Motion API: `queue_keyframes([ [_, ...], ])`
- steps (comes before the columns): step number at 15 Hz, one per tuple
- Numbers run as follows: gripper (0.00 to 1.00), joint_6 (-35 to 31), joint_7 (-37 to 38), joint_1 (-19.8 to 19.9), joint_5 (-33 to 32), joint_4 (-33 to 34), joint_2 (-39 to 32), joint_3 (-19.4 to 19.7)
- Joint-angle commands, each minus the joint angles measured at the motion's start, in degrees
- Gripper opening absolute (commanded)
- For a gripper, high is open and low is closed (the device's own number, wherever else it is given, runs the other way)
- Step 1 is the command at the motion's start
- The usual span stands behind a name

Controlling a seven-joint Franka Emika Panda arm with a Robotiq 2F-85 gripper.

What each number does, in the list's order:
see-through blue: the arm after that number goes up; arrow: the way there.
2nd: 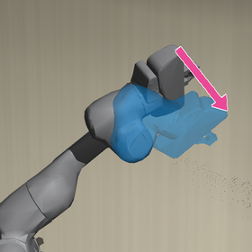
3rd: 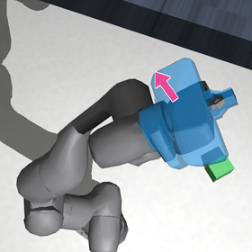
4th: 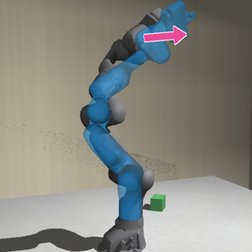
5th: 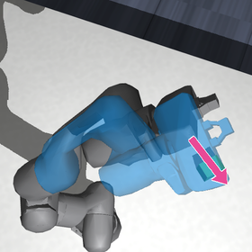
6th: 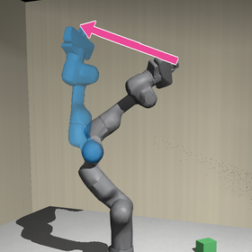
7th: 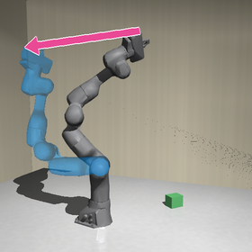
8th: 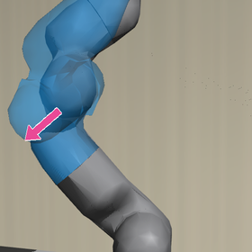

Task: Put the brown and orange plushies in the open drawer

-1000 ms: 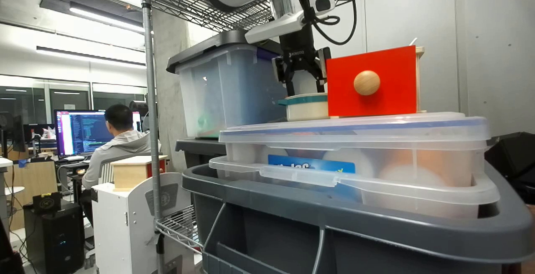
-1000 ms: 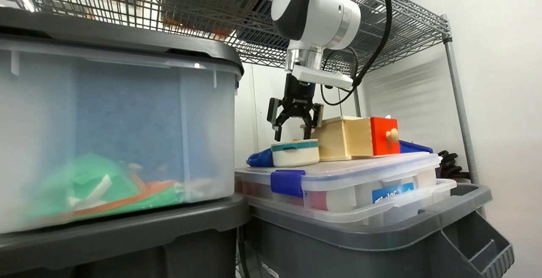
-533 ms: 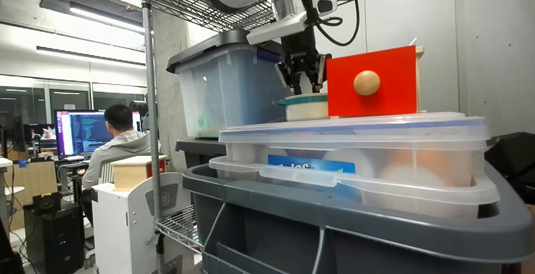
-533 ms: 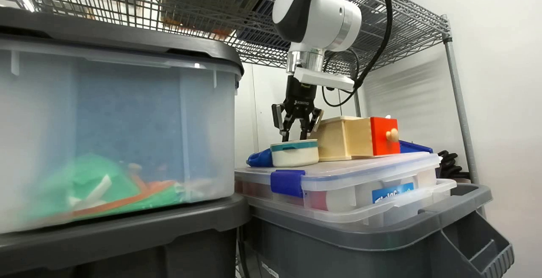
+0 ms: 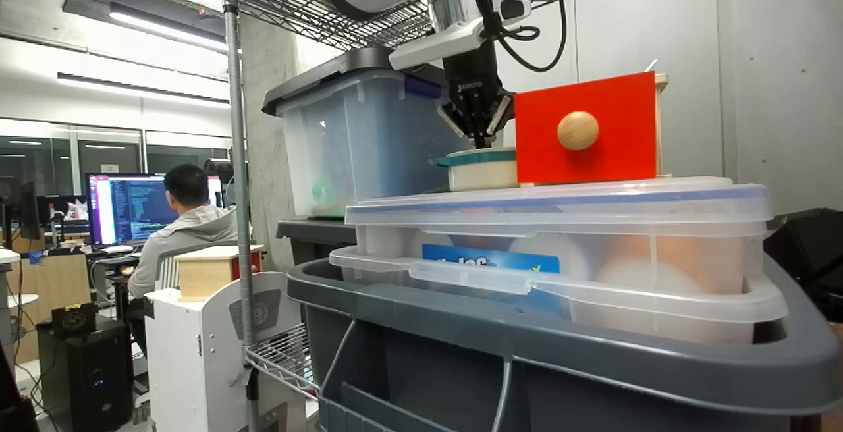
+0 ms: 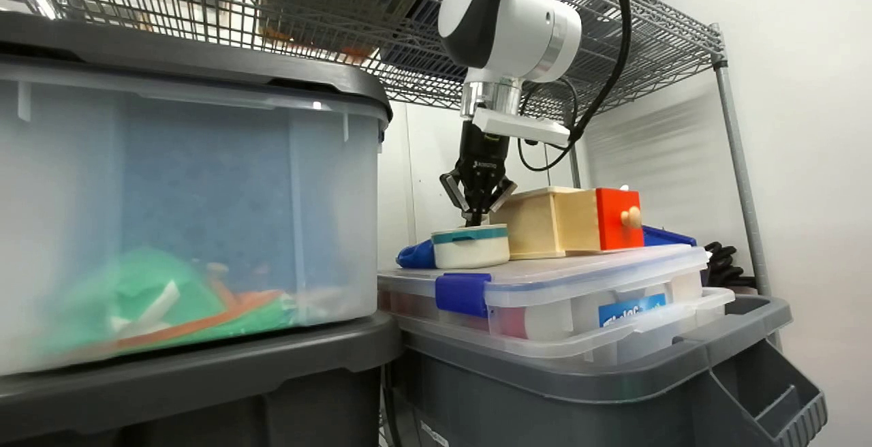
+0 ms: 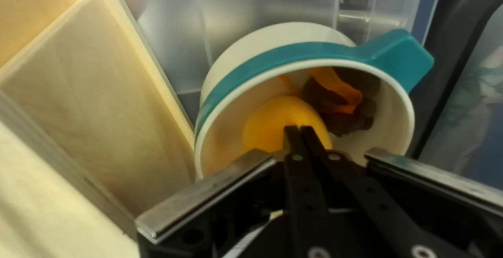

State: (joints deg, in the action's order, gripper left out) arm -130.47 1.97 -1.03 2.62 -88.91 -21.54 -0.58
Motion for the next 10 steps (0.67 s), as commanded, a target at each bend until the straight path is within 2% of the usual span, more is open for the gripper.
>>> queue_keyframes([
  [1,0.01,-0.8,-0.8,0.1,-0.4,0.8,0.2,-0.1],
  [10,0.01,-1.7,-1.3,0.4,0.2,-1.3,3.1,-0.2],
])
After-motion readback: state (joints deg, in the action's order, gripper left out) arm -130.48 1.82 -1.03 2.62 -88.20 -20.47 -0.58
